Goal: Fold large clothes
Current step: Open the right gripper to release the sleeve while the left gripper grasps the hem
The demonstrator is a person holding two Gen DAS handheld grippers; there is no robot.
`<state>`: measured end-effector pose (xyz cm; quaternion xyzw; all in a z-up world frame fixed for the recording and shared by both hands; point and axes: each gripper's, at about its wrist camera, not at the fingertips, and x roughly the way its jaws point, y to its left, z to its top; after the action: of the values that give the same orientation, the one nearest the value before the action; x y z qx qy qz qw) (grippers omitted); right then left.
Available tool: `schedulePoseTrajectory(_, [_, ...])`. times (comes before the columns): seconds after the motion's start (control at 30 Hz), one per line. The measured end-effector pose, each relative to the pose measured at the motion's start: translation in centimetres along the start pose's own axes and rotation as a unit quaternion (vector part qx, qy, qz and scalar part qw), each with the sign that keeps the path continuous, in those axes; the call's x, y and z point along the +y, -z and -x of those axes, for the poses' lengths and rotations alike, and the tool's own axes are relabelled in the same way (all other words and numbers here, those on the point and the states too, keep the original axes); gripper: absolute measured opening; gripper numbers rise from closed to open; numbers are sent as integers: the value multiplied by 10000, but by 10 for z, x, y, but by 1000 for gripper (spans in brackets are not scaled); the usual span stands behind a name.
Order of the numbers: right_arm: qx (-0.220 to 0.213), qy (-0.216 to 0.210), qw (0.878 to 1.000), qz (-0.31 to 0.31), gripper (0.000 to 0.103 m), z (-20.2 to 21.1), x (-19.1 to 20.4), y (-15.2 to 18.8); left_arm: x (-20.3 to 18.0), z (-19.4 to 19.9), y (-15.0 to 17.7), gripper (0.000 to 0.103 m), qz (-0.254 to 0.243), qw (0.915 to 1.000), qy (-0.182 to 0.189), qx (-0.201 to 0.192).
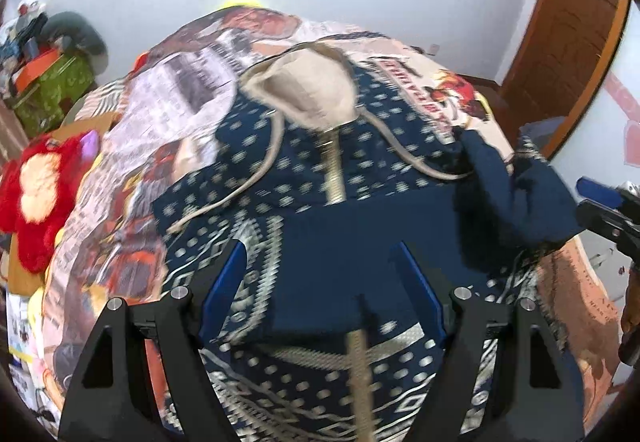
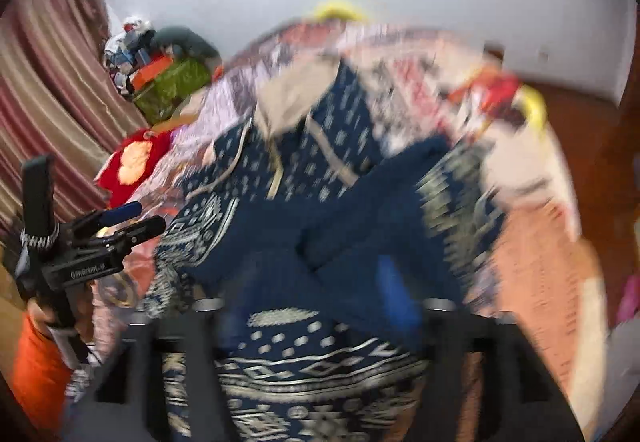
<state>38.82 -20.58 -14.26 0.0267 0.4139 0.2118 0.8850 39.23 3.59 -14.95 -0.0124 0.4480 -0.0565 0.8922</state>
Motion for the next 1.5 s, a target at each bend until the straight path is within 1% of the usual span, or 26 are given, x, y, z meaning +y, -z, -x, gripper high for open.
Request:
schedulePoseTrajectory(0.1, [-265, 285, 9988, 302, 74, 24, -9, -1, -30, -7, -16, 77, -210, 9997, 130, -12])
schedulePoseTrajectory(0.2, [-460, 663, 9961, 364, 77, 42, -25, 0, -66, -17, -34, 77, -473, 9985, 287, 17])
schedulePoseTrajectory(0.23, [-529, 823, 9945, 384, 78, 47, -34, 2, -80, -23, -42, 77, -603, 9973, 417, 60])
schedulePoseTrajectory(0.33, [-628, 1024, 9921, 363, 80, 57, -55, 7, -111, -47, -60, 78, -896, 9937, 635, 210])
schedulePoseTrajectory(0.43, [-652, 1267, 9894, 264, 81, 61, -81, 15, -129, -88, -78, 78, -820, 9939, 530, 521])
schedulePoseTrajectory(0.53, [-531, 1262, 9904, 202, 81, 56, -96, 23, -136, -128, -91, 78, -601, 9929, 509, 889])
schedulePoseTrajectory(0.57, [-437, 1266, 9908, 183, 81, 51, -102, 25, -138, -141, -94, 75, -515, 9923, 528, 999])
schedulePoseTrajectory(0.6, [-368, 1277, 9910, 184, 81, 46, -105, 27, -139, -153, -97, 72, -396, 9910, 615, 1120])
schedulePoseTrajectory(0.63, [-307, 1285, 9911, 194, 81, 41, -108, 29, -140, -161, -97, 62, -292, 9896, 718, 1214])
schedulePoseTrajectory(0.67, [-218, 1293, 9911, 215, 81, 34, -111, 31, -142, -171, -97, 49, -159, 9862, 920, 1368])
schedulePoseTrajectory(0.7, [-148, 1291, 9912, 240, 81, 29, -112, 33, -143, -177, -96, 42, -102, 9838, 1036, 1456])
schedulePoseTrajectory(0.73, [-76, 1288, 9913, 262, 81, 21, -114, 35, -146, -183, -95, 25, -63, 9811, 1168, 1544])
schedulePoseTrajectory(0.77, [9, 1287, 9913, 279, 81, 13, -115, 35, -148, -184, -93, 13, -69, 9798, 1247, 1560])
schedulePoseTrajectory(0.8, [88, 1277, 9914, 290, 81, 6, -116, 36, -151, -183, -92, 8, -113, 9800, 1262, 1535])
schedulePoseTrajectory(0.83, [174, 1239, 9917, 298, 81, -1, -117, 37, -155, -178, -91, 3, -243, 9830, 1170, 1397])
schedulePoseTrajectory(0.87, [215, 1209, 9920, 302, 81, -6, -115, 37, -158, -172, -91, 3, -357, 9850, 1108, 1275])
schedulePoseTrajectory(0.93, [295, 1131, 9927, 302, 81, -14, -113, 38, -167, -145, -93, 3, -757, 9897, 947, 761])
schedulePoseTrajectory(0.97, [321, 1078, 9932, 295, 81, -16, -112, 39, -169, -136, -95, 3, -833, 9905, 916, 603])
schedulePoseTrajectory(1.03, [360, 975, 9942, 271, 81, -20, -109, 40, -169, -99, -103, 3, -947, 9917, 863, 94])
schedulePoseTrajectory(1.13, [424, 855, 9951, 251, 81, -22, -105, 40, -157, -54, -111, 3, -984, 9922, 517, -570])
schedulePoseTrajectory(1.17, [469, 794, 9955, 223, 81, -23, -104, 40, -146, -35, -114, 3, -955, 9912, 360, -840])
schedulePoseTrajectory(1.23, [559, 707, 9958, 163, 81, -25, -103, 41, -124, -9, -113, 3, -916, 9885, 47, -1201])
schedulePoseTrajectory(1.3, [665, 626, 9958, 71, 81, -30, -101, 42, -99, 8, -109, 3, -879, 9865, -223, -1366])
schedulePoseTrajectory(1.37, [794, 506, 9955, -50, 81, -35, -98, 43, -69, 15, -98, 3, -734, 9878, -354, -1324])
schedulePoseTrajectory(1.43, [903, 445, 9948, -124, 81, -41, -96, 42, -36, 11, -83, 3, -494, 9916, -473, -1094])
schedulePoseTrajectory(1.5, [1011, 436, 9938, -137, 81, -49, -91, 41, -3, -2, -60, 3, -306, 9943, -684, -754])
